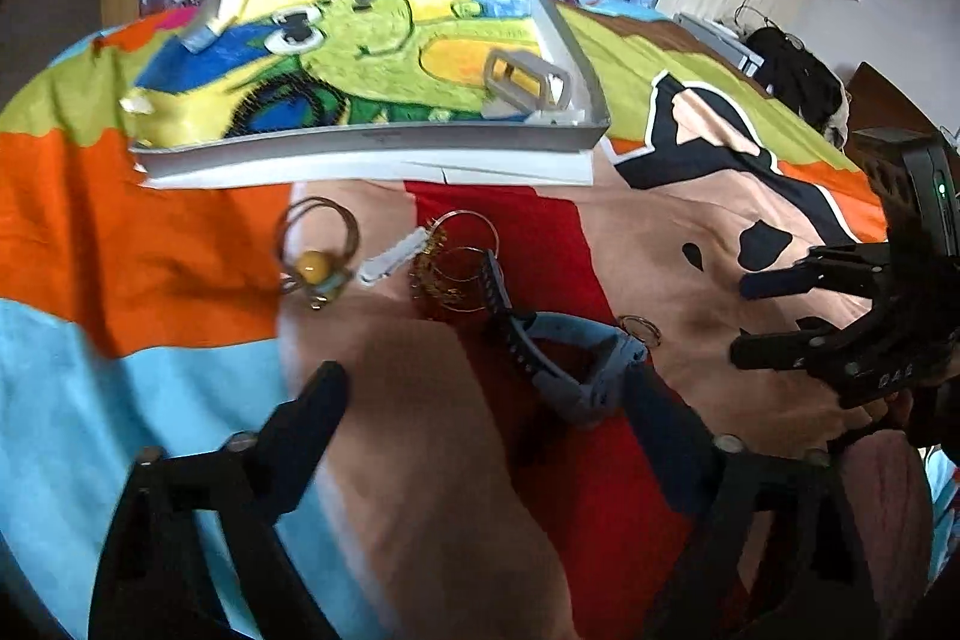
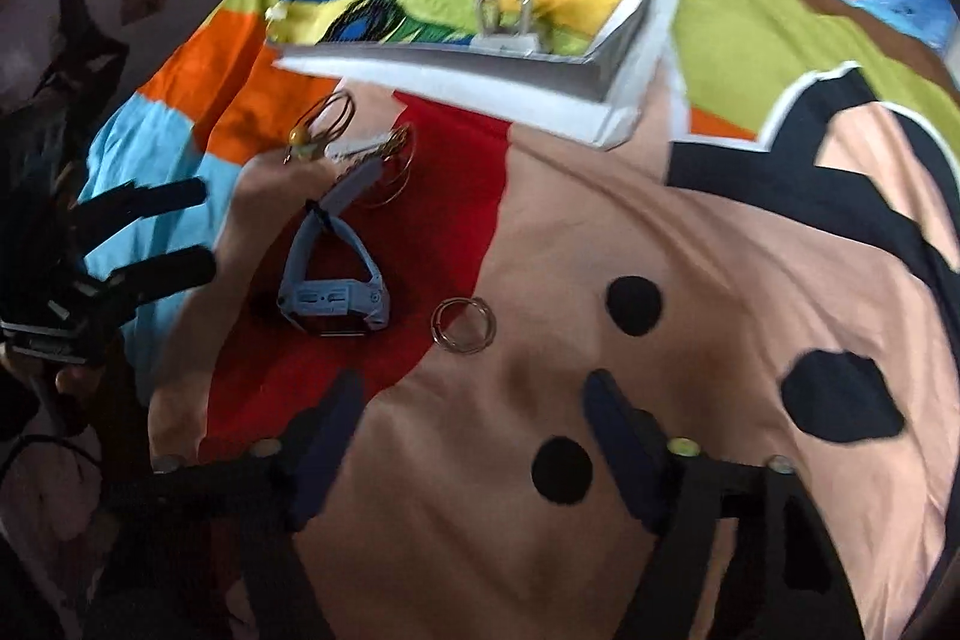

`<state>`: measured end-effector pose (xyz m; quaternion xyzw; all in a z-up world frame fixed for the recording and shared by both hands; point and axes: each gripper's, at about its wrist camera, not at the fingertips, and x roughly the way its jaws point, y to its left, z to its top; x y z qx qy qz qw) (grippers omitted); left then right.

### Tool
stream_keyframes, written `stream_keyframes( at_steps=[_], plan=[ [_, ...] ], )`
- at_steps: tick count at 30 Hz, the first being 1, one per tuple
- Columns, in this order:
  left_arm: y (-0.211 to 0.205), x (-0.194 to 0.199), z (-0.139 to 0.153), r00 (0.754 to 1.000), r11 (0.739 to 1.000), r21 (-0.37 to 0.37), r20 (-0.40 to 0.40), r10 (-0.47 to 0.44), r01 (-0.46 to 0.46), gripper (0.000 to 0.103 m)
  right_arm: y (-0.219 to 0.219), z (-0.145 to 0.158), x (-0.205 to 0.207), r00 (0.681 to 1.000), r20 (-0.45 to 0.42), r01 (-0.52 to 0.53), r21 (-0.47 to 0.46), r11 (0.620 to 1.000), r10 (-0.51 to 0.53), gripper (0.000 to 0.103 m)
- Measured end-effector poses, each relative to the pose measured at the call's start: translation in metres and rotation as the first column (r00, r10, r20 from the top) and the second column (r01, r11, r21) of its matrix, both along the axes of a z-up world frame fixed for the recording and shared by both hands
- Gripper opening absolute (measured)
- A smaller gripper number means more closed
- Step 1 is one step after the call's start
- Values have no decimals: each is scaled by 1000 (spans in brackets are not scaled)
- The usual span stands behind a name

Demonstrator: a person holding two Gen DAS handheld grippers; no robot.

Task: Organize jewelry
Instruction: 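Grasp the blue watch with the left tool while the right tool grasps a silver ring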

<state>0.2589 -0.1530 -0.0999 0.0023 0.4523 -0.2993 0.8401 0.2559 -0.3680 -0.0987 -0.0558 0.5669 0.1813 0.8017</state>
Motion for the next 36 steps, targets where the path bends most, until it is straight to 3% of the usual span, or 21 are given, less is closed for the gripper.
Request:
stream_keyframes(
  at_steps=[3,7,10,14,17,20,23,27,36],
  plan=[
    [-8,14,-10,998,1000,-3,-57,-1,1,61,7,-13,10,997,-26,-66,9,998,66,59],
    [-17,26,-21,994,1000,-15,-109,-18,16,52,16,-27,18,993,-41,-112,-15,994,111,55],
    [-24,31,-23,993,999,-6,-115,-32,32,49,20,-40,26,992,-58,-115,-26,993,113,47],
    [-31,37,-24,990,998,26,-135,-47,51,30,16,-51,32,994,-68,-86,-7,996,86,40],
    [-32,38,-24,988,998,29,-142,-54,58,25,13,-53,33,996,-65,-65,15,998,66,35],
    [-34,37,-24,988,996,44,-137,-68,75,17,13,-52,34,997,-58,-56,14,998,57,27],
    [-36,34,-24,989,997,51,-135,-59,66,7,13,-51,33,997,-54,-59,25,998,61,11],
    [-39,28,-20,994,996,66,-99,-49,55,5,20,-50,31,996,-32,-79,-8,997,78,6],
    [-24,17,9,1000,999,43,-17,9,-8,5,19,-33,25,996,58,-71,-2,997,71,4]
  ],
)
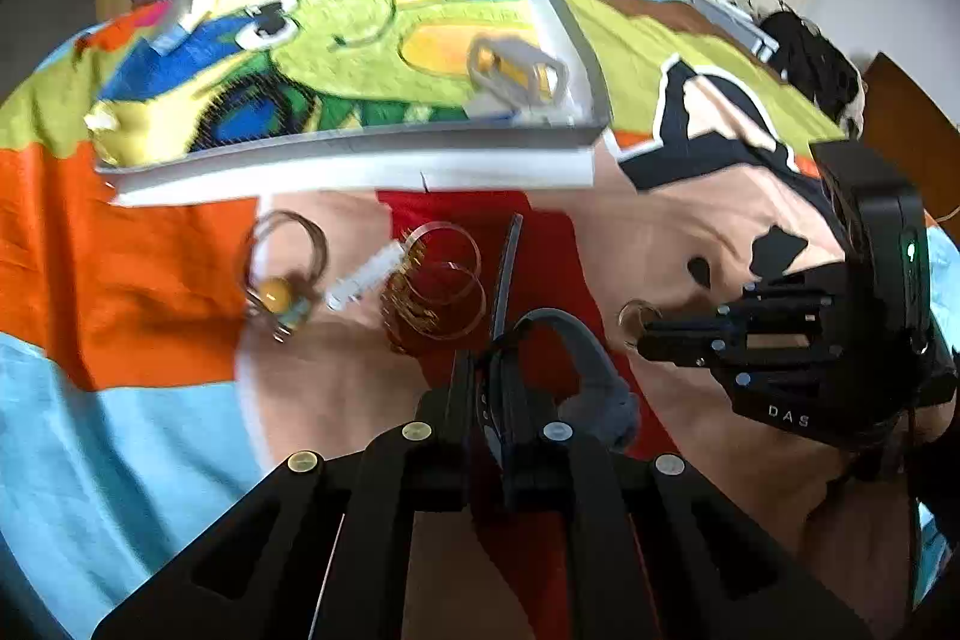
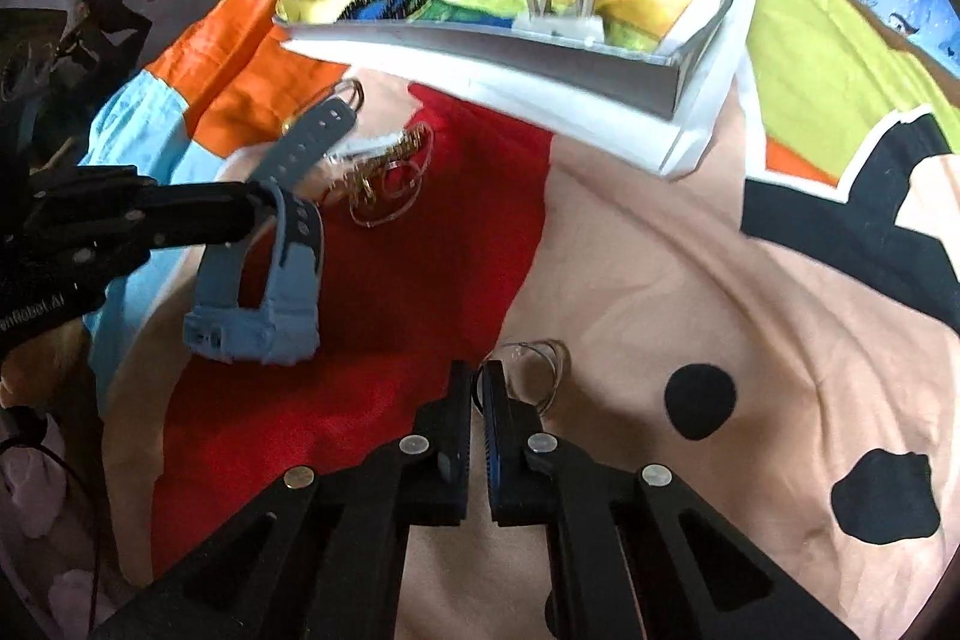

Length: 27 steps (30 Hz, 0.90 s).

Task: Organize jewelry
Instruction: 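Grasp the blue watch with the left tool while the right tool grasps a silver ring, then carry the blue watch and silver ring into the tray and open both tools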

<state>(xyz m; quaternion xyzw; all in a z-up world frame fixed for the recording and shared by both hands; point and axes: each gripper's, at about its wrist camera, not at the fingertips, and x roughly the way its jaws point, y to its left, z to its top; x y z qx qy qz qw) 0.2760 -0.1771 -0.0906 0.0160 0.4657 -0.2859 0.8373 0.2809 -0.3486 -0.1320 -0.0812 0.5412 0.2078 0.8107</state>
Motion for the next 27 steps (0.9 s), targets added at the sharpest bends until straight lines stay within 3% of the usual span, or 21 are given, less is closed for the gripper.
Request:
stream_keyframes(
  at_steps=[8,18,23,27],
  plan=[
    [16,-5,22,998,999,-10,53,46,-46,4,4,17,-7,998,55,13,7,1000,-13,4],
    [36,16,58,988,994,-53,118,104,-98,4,21,79,5,975,208,36,186,982,-75,4],
    [55,51,77,970,984,-79,169,172,-160,4,31,101,37,945,277,61,368,928,-172,4],
    [77,89,80,952,967,-112,182,245,-227,4,32,99,72,920,271,98,535,839,-281,4]
  ],
)
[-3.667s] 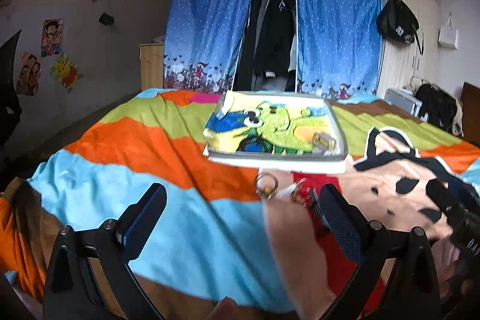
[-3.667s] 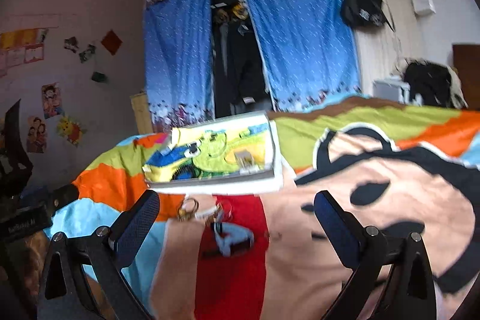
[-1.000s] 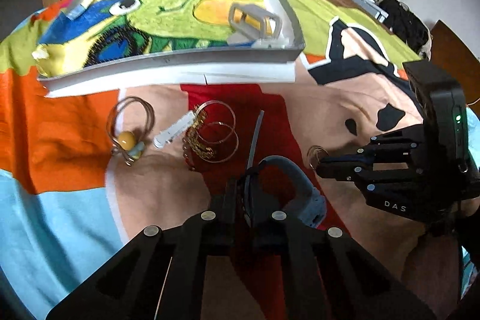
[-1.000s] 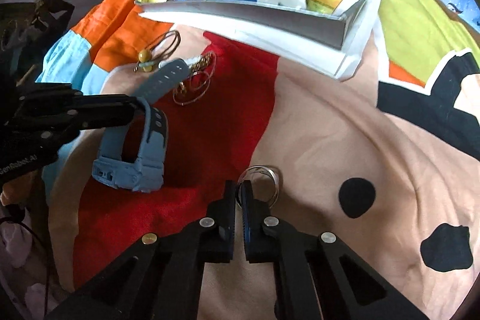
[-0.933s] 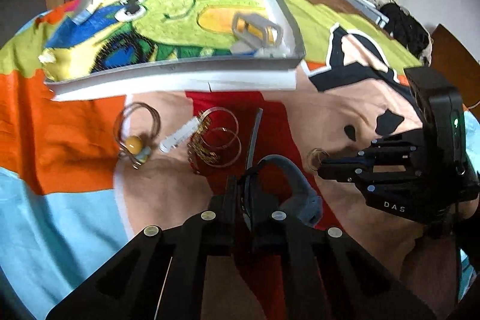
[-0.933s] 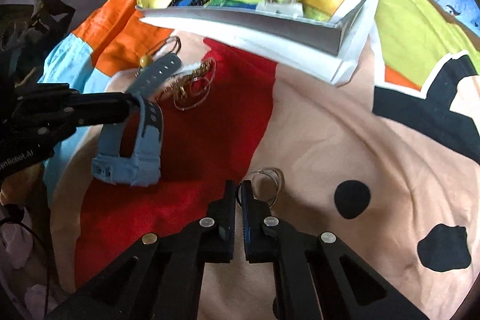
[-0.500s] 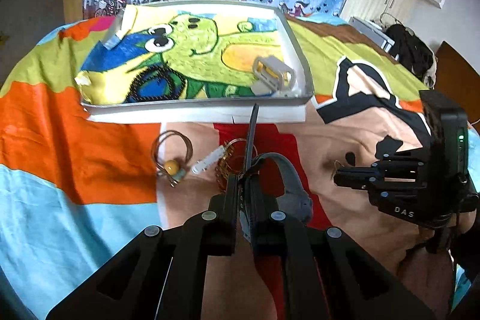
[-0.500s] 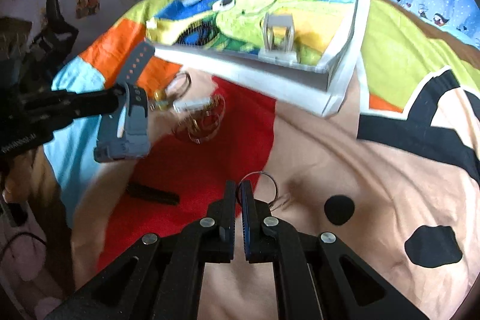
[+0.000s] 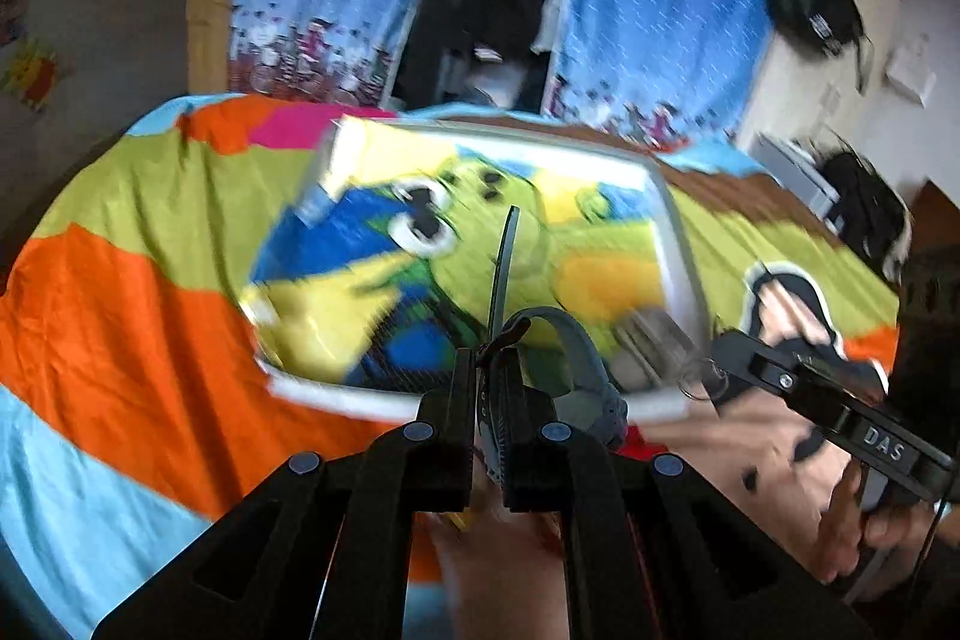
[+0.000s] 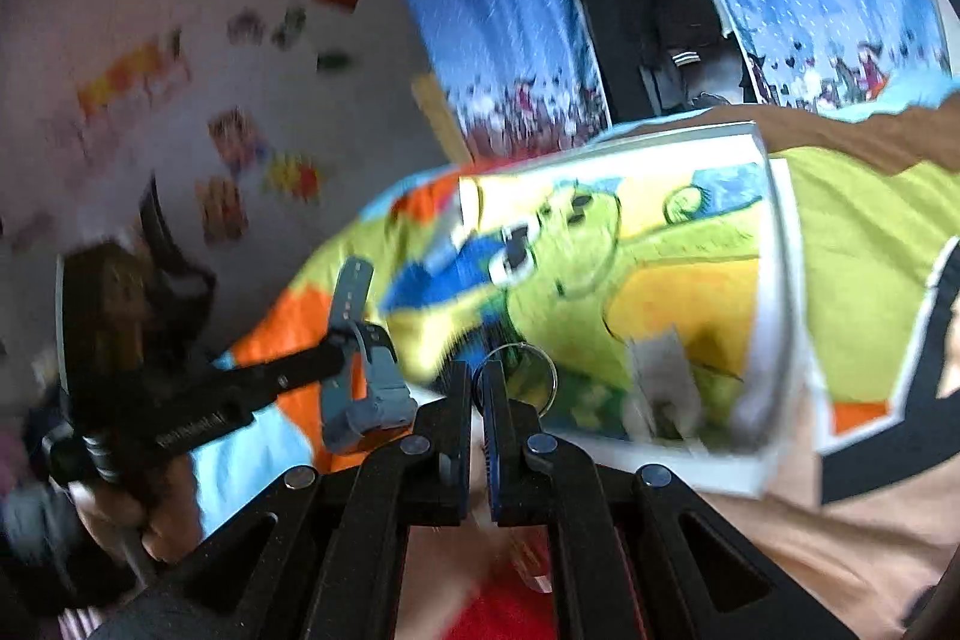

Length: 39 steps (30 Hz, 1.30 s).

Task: Organize jewelry
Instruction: 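Carry the blue watch and silver ring into the tray and open both tools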

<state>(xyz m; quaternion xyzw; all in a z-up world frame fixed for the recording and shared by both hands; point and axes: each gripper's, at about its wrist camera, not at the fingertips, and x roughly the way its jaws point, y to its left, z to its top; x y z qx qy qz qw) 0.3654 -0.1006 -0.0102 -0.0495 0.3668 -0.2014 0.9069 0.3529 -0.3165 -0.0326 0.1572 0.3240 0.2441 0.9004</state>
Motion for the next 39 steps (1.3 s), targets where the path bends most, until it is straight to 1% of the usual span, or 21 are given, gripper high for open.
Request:
stream_keyframes(
  at_steps=[2,6,11,13,15,19,20,21,23,25,26,27,28,30,31,32,33,34,36,38,39],
  plan=[
    [11,20,-1,999,999,-6,7,36,-36,4,2,-5,15,1000,-3,18,47,999,-18,4],
    [28,51,-13,996,996,-7,-4,84,-84,4,10,-17,36,1000,-8,28,47,999,-27,4],
    [38,77,-38,991,993,8,-58,118,-118,4,31,-42,53,999,-37,22,-73,997,-25,4],
    [38,81,-46,989,992,16,-78,125,-124,4,37,-52,56,998,-56,20,-124,992,-27,4],
    [37,83,-52,988,992,29,-90,128,-126,5,40,-58,56,997,-66,17,-153,988,-28,5],
    [34,81,-62,981,988,57,-125,151,-145,6,45,-63,53,996,-74,26,-215,976,-43,5],
    [34,82,-63,979,986,59,-127,161,-155,7,44,-64,55,996,-76,30,-228,973,-48,6],
    [35,81,-63,977,986,50,-133,165,-160,10,45,-65,55,995,-78,34,-247,968,-55,10],
    [37,79,-62,974,986,29,-157,165,-163,11,46,-65,52,995,-80,43,-270,962,-67,15],
    [37,76,-57,971,982,47,-153,186,-180,21,43,-62,48,994,-78,52,-267,962,-76,20],
    [36,74,-54,971,981,56,-144,192,-186,33,42,-60,47,994,-75,57,-270,961,-80,24],
    [36,69,-50,971,979,62,-129,200,-193,42,42,-57,42,994,-62,66,-279,958,-87,28],
    [36,66,-45,972,978,59,-114,204,-198,44,42,-53,38,995,-48,72,-285,956,-89,31],
    [38,54,-35,976,978,49,-75,206,-203,53,43,-44,28,995,-8,90,-302,949,-97,41],
    [39,48,-29,976,977,46,-60,210,-207,56,43,-36,19,994,26,111,-313,943,-109,43],
    [41,40,-23,975,976,35,-43,216,-214,64,43,-31,15,992,45,124,-315,941,-115,49],
    [42,33,-18,975,975,22,-30,220,-219,69,43,-24,9,990,71,139,-315,939,-123,55],
    [45,24,-11,975,975,7,-12,223,-223,71,42,-15,-1,984,109,165,-312,936,-138,59],
    [47,10,-1,972,972,-4,16,233,-233,81,40,-1,-14,974,160,202,-293,935,-160,76],
    [47,-6,11,969,971,1,49,241,-241,83,37,15,-33,957,220,244,-259,935,-189,85],
    [48,-13,16,968,970,0,66,242,-242,88,37,21,-40,951,238,255,-247,935,-197,89]
  ],
)
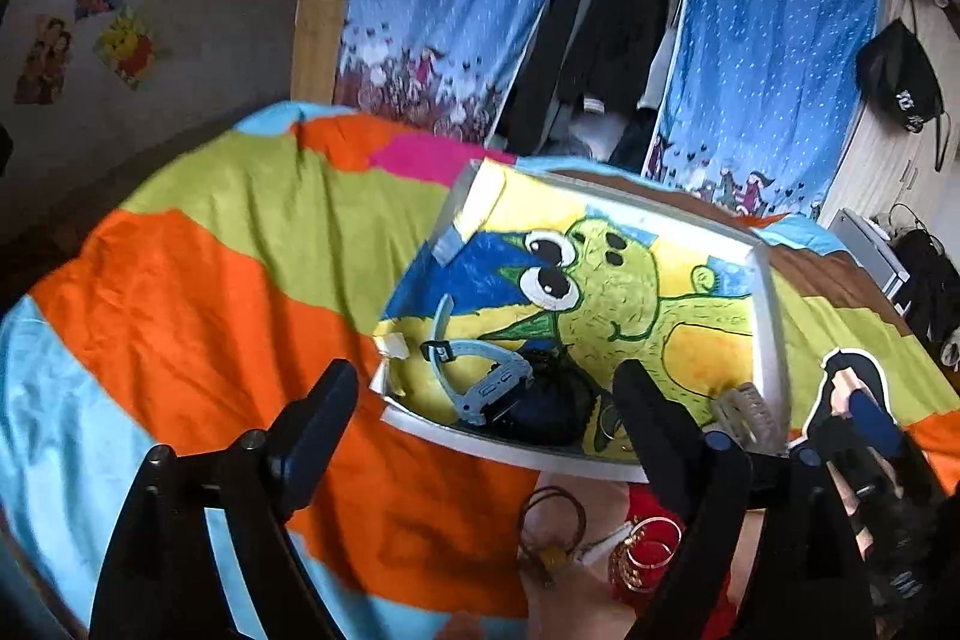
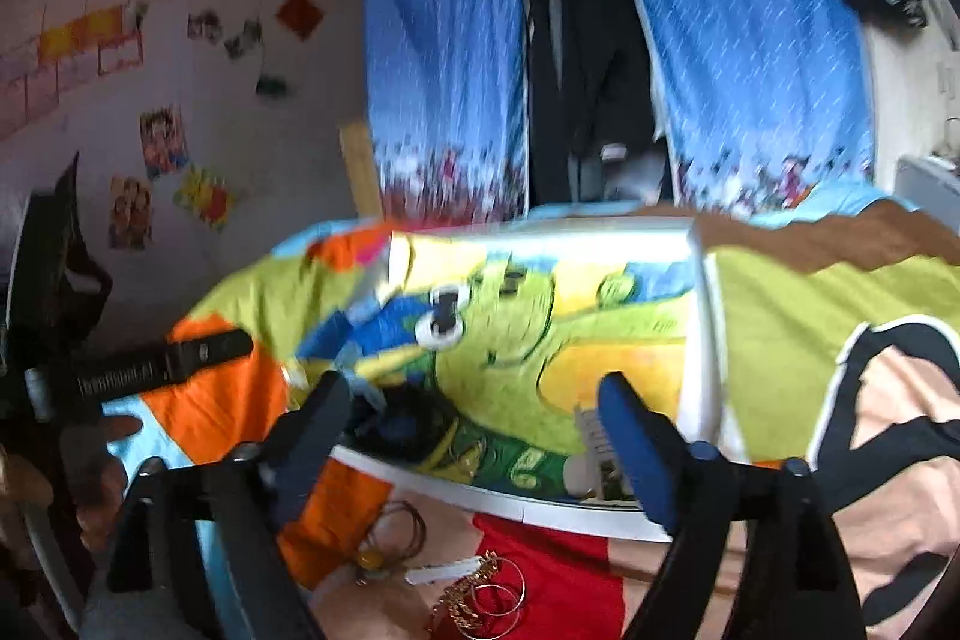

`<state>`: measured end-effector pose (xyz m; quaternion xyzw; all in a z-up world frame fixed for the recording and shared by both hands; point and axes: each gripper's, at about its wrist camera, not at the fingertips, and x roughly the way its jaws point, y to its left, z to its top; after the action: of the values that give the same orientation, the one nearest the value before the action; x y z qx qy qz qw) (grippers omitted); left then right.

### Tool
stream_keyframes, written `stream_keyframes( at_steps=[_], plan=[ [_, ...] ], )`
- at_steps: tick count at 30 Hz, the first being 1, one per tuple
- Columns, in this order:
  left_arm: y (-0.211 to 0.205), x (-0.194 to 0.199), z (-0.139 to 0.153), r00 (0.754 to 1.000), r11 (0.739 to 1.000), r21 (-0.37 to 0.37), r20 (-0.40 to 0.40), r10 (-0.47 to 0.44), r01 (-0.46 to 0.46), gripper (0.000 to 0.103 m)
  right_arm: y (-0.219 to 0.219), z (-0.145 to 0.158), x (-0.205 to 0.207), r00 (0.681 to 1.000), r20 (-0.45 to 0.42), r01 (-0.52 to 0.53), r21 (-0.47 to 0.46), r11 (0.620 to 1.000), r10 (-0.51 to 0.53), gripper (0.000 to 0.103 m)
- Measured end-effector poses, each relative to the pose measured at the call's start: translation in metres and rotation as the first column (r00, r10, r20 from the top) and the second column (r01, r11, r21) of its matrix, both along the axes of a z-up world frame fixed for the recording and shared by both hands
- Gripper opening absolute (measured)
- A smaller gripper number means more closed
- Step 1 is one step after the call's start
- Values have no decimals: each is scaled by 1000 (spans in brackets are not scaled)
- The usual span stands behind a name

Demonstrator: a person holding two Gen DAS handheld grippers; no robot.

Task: Organize jewelry
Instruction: 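Carry the blue watch and silver ring into the tray and open both tools, then withdraw both tools from the tray toward the remaining jewelry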

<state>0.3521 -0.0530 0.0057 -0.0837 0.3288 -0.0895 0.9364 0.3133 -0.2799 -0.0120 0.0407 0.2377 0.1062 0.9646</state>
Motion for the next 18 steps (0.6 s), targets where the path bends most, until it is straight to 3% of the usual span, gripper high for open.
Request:
stream_keyframes(
  at_steps=[5,8,18],
  plan=[
    [7,-45,26,994,1000,-6,107,10,-9,99,-3,31,-47,991,127,39,21,999,-41,101],
    [11,-75,40,987,1000,-11,158,13,-12,100,-3,46,-76,981,189,44,23,999,-48,103],
    [19,-162,69,965,1000,12,263,-10,7,100,3,68,-152,967,244,64,21,998,-67,103]
  ],
)
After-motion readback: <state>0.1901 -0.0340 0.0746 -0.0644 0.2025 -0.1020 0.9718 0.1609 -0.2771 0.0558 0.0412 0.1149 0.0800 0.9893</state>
